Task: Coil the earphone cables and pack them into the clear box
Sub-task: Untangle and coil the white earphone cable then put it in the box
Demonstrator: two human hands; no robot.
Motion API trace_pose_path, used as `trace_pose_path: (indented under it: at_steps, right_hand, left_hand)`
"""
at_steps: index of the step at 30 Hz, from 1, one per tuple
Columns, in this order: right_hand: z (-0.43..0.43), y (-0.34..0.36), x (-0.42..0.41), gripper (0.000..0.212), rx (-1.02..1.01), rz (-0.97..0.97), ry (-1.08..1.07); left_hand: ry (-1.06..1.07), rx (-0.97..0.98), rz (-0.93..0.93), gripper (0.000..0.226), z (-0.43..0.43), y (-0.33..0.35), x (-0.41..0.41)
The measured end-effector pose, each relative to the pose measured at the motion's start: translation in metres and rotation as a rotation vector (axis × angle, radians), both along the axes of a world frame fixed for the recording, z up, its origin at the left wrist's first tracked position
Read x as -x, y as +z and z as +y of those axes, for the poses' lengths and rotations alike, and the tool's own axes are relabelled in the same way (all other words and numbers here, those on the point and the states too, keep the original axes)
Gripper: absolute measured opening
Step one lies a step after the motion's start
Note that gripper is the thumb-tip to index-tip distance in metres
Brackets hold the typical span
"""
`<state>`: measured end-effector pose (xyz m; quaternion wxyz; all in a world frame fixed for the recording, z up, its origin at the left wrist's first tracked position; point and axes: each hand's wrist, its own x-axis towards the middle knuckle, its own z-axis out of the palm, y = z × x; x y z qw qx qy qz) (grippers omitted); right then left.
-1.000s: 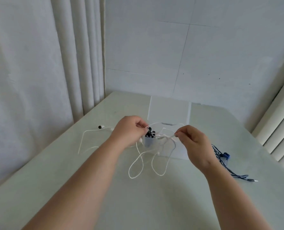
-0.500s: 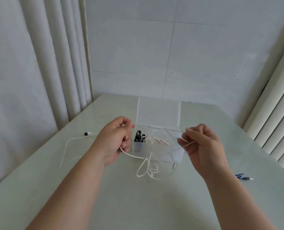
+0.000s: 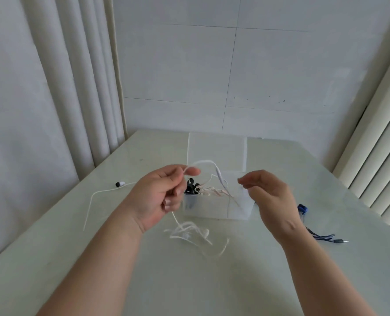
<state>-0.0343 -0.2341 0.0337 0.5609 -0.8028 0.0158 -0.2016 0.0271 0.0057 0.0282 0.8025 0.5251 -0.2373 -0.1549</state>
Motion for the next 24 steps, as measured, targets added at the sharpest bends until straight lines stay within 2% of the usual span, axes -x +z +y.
trace_pose_path:
  at_steps: [3,6,7,8,10,12,14,17,19,22,24]
  right_hand:
    - [0.009,-0.001,0.005,0.029,0.09,-0.075,0.131]
    - [0.019,-0.005,0.002,0.025,0.16,-0.086,0.263]
    - [0.022,-0.005,0.002,0.018,0.1,-0.065,0.305]
    - [0.024,-0.004,0.003,0.025,-0.012,-0.032,0.347]
    - [0.02,-0.002,0.005,0.052,-0.251,0.046,0.462]
    - [0.019,0.001,0.008,0.065,-0.311,0.114,0.604]
    - [0.027,-0.002,0.009,0.059,-0.218,0.176,0.684]
    - [0.043,-0.005,0.009,0.024,-0.157,0.206,0.606]
    - [0.045,-0.003,0.009,0.015,-0.292,0.169,0.538]
    - [0.035,0.006,0.006,0.023,-0.741,0.129,0.507]
    - [0.026,0.01,0.005,0.026,-0.892,0.133,0.48]
  left_hand:
    - [-0.058,-0.123,-0.072,0.025,-0.008,-0.003,0.004]
    - [-0.086,-0.124,-0.101,0.024,-0.011,-0.001,0.008]
    - [-0.07,-0.112,-0.098,0.024,-0.011,0.0,0.008]
    - [-0.036,-0.103,-0.091,0.023,-0.011,0.002,0.008]
    - [0.057,-0.075,-0.077,0.022,-0.011,0.004,0.008]
    - [0.172,-0.057,-0.068,0.023,-0.014,0.005,0.008]
    - [0.262,-0.096,-0.087,0.024,-0.019,0.005,0.009]
    - [0.277,-0.086,-0.081,0.023,-0.023,0.006,0.011]
    - [0.294,-0.093,-0.058,0.027,-0.021,0.007,0.011]
    - [0.338,-0.183,-0.077,0.021,-0.014,0.008,0.009]
    - [0.309,-0.244,-0.151,0.015,-0.009,0.009,0.01]
